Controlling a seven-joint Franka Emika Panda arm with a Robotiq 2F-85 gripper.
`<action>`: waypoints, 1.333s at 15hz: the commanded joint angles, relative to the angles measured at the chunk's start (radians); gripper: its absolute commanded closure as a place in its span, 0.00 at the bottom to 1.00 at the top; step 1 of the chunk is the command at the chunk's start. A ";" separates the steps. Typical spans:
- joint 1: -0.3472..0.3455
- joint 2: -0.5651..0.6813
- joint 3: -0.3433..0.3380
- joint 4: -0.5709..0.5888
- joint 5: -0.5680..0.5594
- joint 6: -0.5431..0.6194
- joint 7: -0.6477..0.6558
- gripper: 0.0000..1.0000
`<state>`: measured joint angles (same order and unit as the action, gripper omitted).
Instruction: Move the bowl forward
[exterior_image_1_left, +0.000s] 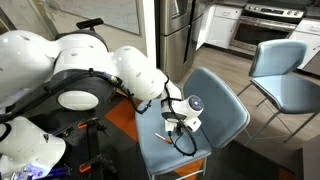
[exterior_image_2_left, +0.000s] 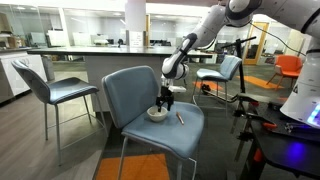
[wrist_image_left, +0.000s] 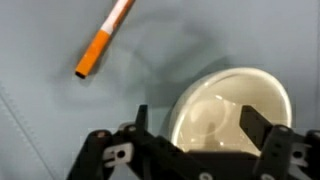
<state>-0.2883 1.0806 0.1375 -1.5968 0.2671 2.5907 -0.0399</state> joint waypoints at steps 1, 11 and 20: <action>-0.024 0.047 0.021 0.076 0.029 -0.054 -0.040 0.27; -0.008 0.056 -0.014 0.098 0.009 -0.059 -0.025 0.98; 0.050 -0.012 -0.008 -0.017 -0.007 0.026 -0.046 0.97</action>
<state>-0.2641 1.1326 0.1319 -1.5243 0.2618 2.5738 -0.0567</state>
